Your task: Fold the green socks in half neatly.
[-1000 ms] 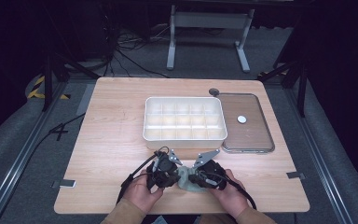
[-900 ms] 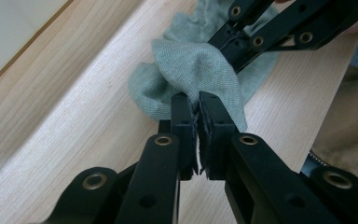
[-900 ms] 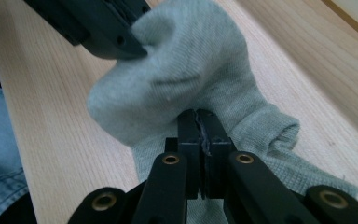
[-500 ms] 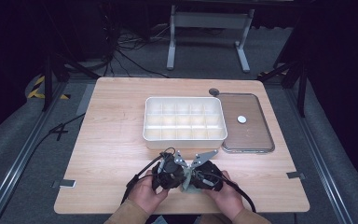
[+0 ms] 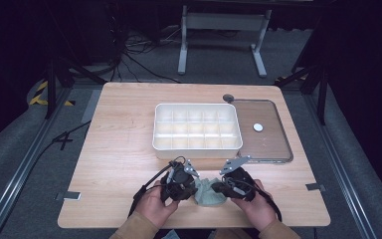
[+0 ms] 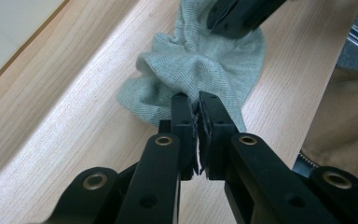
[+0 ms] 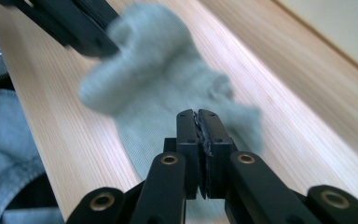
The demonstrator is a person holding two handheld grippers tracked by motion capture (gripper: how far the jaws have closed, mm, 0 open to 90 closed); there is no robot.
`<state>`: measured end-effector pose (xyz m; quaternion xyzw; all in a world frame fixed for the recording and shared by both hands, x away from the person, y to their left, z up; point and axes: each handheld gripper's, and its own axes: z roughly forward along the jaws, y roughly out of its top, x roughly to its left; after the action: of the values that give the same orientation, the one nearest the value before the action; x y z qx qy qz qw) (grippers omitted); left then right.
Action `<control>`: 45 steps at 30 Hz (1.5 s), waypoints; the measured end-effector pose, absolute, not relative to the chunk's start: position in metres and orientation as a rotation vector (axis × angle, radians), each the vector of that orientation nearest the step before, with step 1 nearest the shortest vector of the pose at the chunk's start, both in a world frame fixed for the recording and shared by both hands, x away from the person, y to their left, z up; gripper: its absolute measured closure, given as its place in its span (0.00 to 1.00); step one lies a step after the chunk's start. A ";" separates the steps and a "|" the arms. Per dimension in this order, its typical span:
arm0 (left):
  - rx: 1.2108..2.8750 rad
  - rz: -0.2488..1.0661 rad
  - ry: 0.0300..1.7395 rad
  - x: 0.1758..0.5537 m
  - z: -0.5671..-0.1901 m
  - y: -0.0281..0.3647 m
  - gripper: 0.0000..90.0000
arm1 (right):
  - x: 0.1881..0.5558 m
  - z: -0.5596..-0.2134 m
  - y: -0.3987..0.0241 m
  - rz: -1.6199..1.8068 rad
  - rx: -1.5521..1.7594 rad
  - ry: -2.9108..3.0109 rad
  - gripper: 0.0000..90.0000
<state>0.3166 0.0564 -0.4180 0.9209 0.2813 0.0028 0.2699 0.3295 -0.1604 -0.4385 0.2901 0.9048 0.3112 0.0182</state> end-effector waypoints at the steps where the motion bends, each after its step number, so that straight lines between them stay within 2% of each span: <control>1: 2.481 0.009 0.755 0.317 -0.418 0.056 0.95 | 0.330 -0.439 -0.164 0.951 0.911 2.813 0.98; 7: 2.487 0.003 0.729 0.318 -0.417 0.052 0.95 | 0.334 -0.456 -0.164 0.895 0.963 2.867 0.99; 21: 2.509 -0.007 0.662 0.317 -0.417 0.036 0.95 | 0.330 -0.459 -0.159 0.974 0.980 2.861 0.99; 35: 2.561 -0.097 0.621 0.318 -0.429 0.022 0.95 | 0.328 -0.460 -0.158 0.978 0.954 2.850 0.98; 40: 2.532 -0.130 0.629 0.319 -0.429 0.024 0.91 | 0.328 -0.460 -0.158 0.978 0.961 2.849 0.97; 45: 2.499 -0.150 0.630 0.320 -0.425 0.029 0.81 | 0.325 -0.458 -0.157 0.972 0.945 2.843 0.90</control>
<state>0.3201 0.0285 -0.4251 0.9304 0.2344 -0.0557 0.2763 0.3253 -0.1570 -0.4575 0.3002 0.9026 0.3085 -0.0040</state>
